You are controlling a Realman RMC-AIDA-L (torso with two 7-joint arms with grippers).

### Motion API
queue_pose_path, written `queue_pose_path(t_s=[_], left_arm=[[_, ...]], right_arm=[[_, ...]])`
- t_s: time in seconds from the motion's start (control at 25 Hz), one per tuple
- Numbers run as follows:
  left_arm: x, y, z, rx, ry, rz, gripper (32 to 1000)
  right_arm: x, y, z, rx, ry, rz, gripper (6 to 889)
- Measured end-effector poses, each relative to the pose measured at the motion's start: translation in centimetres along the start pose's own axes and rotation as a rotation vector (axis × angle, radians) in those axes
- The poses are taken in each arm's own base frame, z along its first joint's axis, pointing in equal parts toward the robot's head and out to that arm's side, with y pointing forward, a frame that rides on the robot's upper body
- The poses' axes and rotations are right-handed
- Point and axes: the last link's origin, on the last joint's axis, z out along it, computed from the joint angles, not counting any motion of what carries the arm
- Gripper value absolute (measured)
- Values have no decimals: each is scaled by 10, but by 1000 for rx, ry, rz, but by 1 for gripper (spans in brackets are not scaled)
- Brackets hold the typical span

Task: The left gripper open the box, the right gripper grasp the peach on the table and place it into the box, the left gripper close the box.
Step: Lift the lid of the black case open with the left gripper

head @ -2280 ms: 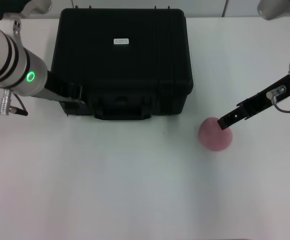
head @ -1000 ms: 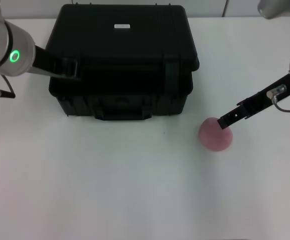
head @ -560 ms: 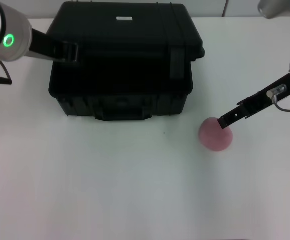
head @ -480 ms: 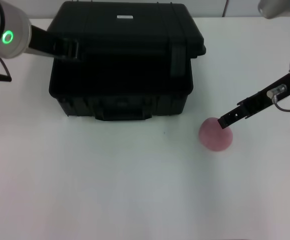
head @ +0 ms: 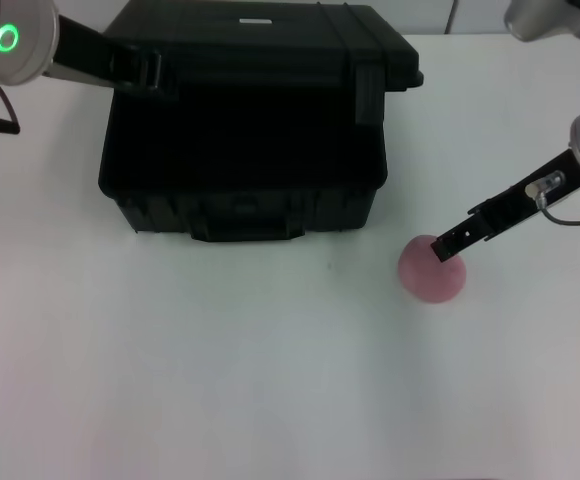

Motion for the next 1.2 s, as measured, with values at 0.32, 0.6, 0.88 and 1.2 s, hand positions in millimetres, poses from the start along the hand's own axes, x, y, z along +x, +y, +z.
queue_pose_path(t_s=[0.32, 0.6, 0.88, 1.2], left_arm=[[9, -4, -6, -7, 24, 1, 372], [17, -2, -9, -10, 40, 19, 372], [21, -4, -10, -10, 53, 21, 372], [22, -2, -10, -13, 59, 24, 373]], right_arm=[[-2, 0, 1, 0, 5, -1, 816], [-2, 0, 1, -1, 6, -2, 816], [-2, 0, 3, -3, 11, -2, 816], [-2, 0, 3, -2, 12, -2, 817]])
